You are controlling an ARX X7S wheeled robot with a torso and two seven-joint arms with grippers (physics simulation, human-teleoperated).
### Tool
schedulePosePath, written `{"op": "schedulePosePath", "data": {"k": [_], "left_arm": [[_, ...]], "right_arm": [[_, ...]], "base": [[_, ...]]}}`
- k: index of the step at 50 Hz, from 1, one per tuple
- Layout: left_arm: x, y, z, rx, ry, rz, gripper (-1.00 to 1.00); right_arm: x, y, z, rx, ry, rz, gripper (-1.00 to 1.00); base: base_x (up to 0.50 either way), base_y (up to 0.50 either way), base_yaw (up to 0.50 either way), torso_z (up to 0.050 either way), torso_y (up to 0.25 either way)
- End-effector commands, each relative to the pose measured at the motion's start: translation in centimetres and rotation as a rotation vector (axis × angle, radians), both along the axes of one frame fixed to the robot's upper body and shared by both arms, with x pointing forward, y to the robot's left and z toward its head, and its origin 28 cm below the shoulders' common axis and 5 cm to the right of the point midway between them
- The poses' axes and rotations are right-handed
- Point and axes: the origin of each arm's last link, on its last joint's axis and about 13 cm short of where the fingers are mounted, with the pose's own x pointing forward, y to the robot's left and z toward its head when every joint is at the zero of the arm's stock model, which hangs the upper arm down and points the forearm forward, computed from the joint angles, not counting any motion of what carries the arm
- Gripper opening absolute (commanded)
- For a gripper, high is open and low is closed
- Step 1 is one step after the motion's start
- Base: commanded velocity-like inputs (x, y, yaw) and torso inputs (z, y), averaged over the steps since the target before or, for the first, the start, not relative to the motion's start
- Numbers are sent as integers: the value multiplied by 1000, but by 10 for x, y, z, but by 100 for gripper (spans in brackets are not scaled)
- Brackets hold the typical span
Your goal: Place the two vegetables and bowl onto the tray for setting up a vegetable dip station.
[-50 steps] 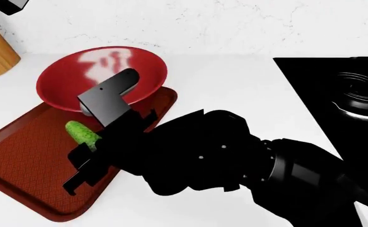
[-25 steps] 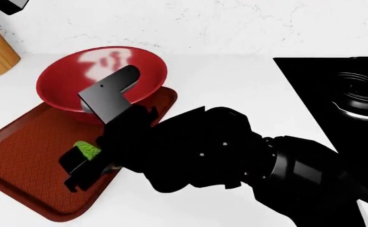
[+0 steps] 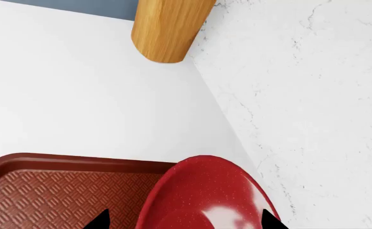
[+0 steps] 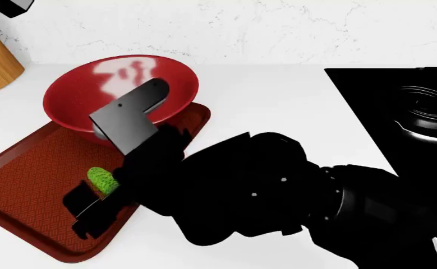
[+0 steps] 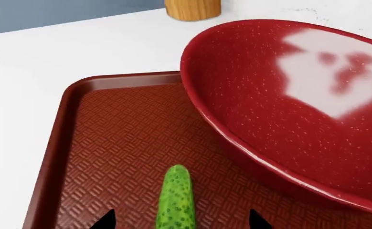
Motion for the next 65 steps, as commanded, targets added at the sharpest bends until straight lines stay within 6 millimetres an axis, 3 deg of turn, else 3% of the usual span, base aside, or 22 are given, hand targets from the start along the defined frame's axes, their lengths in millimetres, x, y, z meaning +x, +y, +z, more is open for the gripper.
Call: {"op": "schedulePosePath", "data": {"k": [1, 19, 23, 26, 34, 43, 49, 55, 60, 65], "left_arm": [[-1, 0, 0, 2, 0, -1, 100], [-2, -1, 3, 5, -10, -4, 100], [-4, -1, 4, 7, -15, -4, 100], [-5, -2, 6, 11, -24, -6, 100], [-10, -3, 10, 40, -50, -2, 100], [-15, -8, 15, 128, -124, -45, 100], [-20, -12, 17, 227, -325, -127, 100], [-29, -16, 19, 421, -524, -204, 100], [-30, -17, 20, 624, -560, -201, 100], [-28, -18, 18, 706, -556, -208, 100]], "right_arm": [[-21, -5, 17, 31, -66, -2, 100], [-54, -17, 45, 75, -173, -20, 100], [-60, -23, 57, 85, -217, -38, 100], [-64, -35, 77, 93, -285, -83, 100], [-55, -64, 117, 57, -422, -222, 100], [-44, -105, 135, 65, -496, -436, 100], [-36, -132, 153, 72, -574, -617, 100], [-27, -148, 155, 82, -568, -705, 100], [-17, -156, 149, 72, -550, -756, 100], [-11, -164, 148, 95, -556, -798, 100]], "base": [[0, 0, 0, 0, 0], [0, 0, 0, 0, 0], [0, 0, 0, 0, 0], [0, 0, 0, 0, 0], [0, 0, 0, 0, 0], [-20, -162, 0, 0, 0], [-86, -500, 0, 0, 0], [-96, -500, 0, 0, 0], [-101, -500, 0, 0, 0], [-102, -500, 0, 0, 0]]}}
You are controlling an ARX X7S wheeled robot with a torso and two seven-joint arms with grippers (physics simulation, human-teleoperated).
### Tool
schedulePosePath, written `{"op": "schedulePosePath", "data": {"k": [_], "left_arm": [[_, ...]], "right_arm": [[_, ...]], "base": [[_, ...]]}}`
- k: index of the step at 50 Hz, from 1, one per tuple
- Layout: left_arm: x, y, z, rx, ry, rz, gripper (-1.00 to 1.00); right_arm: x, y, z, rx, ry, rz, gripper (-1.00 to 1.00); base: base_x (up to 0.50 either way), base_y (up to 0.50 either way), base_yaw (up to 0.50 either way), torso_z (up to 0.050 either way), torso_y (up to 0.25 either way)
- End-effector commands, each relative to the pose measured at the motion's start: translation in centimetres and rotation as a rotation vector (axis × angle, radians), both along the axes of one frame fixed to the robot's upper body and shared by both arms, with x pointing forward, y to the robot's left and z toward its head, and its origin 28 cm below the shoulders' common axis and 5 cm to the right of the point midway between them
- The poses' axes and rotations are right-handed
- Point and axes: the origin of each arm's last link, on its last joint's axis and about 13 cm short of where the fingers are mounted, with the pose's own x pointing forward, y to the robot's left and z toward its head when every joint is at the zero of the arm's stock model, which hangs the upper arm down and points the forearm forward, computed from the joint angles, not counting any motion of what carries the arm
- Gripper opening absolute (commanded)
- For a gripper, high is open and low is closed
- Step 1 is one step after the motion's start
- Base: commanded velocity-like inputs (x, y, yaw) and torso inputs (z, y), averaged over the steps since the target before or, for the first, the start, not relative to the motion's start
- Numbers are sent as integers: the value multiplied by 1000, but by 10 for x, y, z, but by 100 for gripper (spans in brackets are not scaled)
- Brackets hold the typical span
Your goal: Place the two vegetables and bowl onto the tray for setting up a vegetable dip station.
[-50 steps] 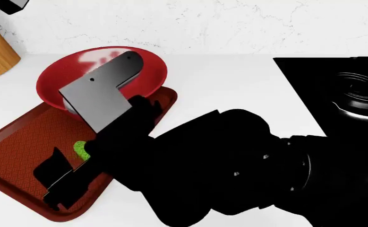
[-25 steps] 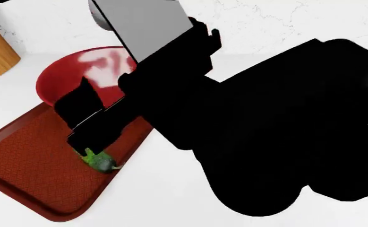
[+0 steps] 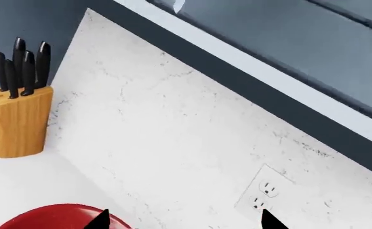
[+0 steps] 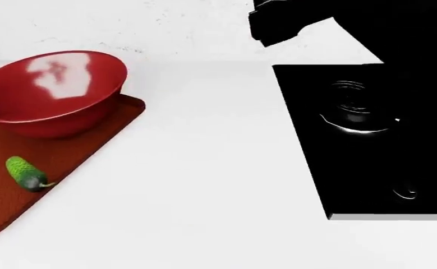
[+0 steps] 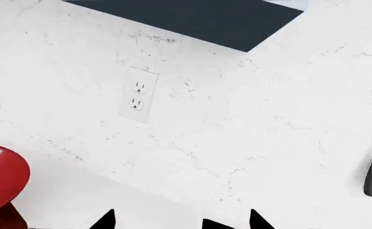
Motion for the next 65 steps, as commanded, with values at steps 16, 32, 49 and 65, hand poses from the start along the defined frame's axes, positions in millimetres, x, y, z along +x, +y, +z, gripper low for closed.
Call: {"op": "schedulePosePath", "data": {"k": [16, 32, 49, 65], "left_arm": [[-2, -4, 0, 306, -156, 2, 100], [-5, -4, 3, 305, -177, 7, 100], [-7, -4, 3, 304, -183, 1, 100], [-5, -5, 3, 302, -180, -8, 100]], "right_arm": [[21, -35, -5, 86, -58, -141, 100], [22, -36, -6, 84, -60, -155, 100], [21, -38, -4, 88, -53, -180, 100], [22, -39, -3, 88, -58, -183, 100]], "base": [[-63, -500, 0, 0, 0], [1, -500, 0, 0, 0], [-5, -500, 0, 0, 0], [-25, -500, 0, 0, 0]]}}
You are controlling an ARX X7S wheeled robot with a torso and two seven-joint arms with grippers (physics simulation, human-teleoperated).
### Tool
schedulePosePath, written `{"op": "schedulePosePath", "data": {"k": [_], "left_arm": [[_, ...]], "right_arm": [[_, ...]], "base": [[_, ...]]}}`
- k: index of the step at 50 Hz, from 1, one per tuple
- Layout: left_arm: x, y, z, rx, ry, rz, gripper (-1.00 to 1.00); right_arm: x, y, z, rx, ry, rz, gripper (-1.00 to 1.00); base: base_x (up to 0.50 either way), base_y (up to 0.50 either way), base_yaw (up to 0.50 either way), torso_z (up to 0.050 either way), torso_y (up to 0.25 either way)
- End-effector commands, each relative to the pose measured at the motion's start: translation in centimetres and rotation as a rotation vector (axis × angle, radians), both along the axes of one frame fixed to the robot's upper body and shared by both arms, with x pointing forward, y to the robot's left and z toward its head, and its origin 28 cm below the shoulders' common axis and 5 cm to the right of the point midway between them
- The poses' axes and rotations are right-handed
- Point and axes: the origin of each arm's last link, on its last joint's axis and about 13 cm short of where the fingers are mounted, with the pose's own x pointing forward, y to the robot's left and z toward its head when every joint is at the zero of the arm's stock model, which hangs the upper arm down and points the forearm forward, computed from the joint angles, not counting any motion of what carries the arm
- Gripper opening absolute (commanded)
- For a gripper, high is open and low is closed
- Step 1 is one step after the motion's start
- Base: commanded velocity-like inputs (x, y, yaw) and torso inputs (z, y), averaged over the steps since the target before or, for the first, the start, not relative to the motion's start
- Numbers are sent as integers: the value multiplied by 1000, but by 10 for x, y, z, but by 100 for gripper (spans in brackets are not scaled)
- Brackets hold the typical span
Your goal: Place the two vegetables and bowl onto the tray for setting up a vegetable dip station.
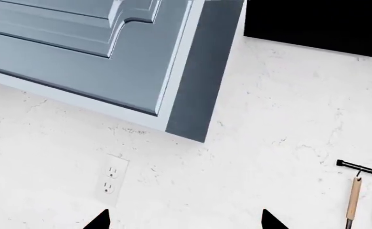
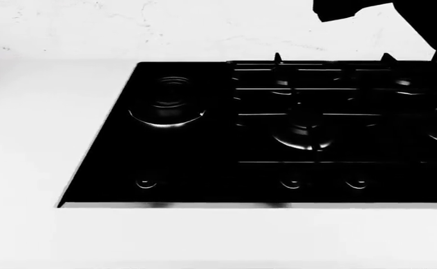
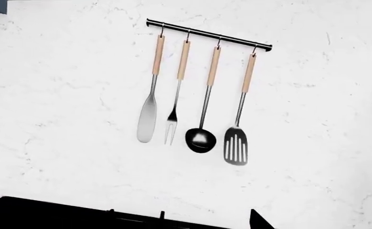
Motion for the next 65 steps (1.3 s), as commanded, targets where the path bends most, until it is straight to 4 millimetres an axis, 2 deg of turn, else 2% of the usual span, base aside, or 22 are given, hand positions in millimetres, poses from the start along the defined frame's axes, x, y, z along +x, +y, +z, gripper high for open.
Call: {"op": "schedulePosePath", "data": {"k": [1, 65], "left_arm": [[0, -1, 0, -1, -1, -5, 100], [-3, 1, 3, -4, -12, -3, 100]], "right_arm": [[0, -1, 1, 1, -5, -3, 100], [0, -5, 3, -1, -12, -29, 100]], "base": [[-22, -500, 0, 0, 0], [-26, -500, 0, 0, 0]]}}
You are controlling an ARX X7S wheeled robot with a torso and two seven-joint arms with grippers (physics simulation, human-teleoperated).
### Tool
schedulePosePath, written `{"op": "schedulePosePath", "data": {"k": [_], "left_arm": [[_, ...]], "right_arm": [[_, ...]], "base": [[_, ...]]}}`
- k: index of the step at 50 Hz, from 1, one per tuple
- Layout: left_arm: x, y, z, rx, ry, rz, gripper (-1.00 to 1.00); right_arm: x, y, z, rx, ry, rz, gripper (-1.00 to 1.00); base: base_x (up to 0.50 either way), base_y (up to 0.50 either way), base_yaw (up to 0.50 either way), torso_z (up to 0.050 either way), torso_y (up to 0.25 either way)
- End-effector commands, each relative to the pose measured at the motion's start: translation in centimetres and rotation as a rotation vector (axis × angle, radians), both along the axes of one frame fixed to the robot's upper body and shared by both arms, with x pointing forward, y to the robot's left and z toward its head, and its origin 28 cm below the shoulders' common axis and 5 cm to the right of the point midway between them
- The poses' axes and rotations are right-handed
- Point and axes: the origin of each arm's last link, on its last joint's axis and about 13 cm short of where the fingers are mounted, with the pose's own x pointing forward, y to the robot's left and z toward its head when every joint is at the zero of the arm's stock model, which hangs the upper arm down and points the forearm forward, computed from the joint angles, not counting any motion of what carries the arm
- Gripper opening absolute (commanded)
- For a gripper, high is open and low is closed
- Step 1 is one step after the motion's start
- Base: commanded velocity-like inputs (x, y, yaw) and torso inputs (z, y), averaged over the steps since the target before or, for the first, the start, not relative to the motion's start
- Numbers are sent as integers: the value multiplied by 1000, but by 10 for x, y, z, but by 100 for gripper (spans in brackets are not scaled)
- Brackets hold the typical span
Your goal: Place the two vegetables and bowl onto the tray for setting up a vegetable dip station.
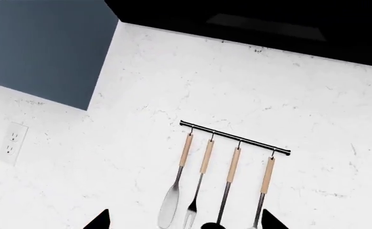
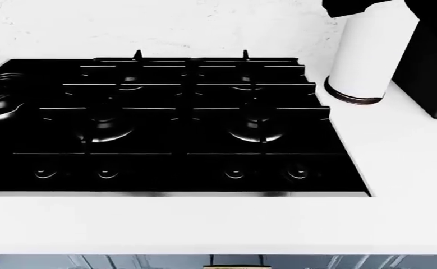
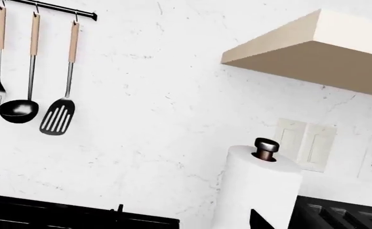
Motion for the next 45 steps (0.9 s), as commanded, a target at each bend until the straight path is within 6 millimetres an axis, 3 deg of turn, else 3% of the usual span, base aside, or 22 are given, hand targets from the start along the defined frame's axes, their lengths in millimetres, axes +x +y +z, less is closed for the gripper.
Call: {"op": "schedulePosePath", "data": {"k": [1, 45], "left_arm": [[-1, 0, 1, -1, -3, 2, 100], [-1, 0, 0, -1, -2, -5, 100]], "right_arm": [[0, 0, 1, -1, -1, -3, 100], [0, -3, 0, 1, -1, -15, 100]], "base": [[-27, -500, 0, 0, 0], [-26, -500, 0, 0, 0]]}}
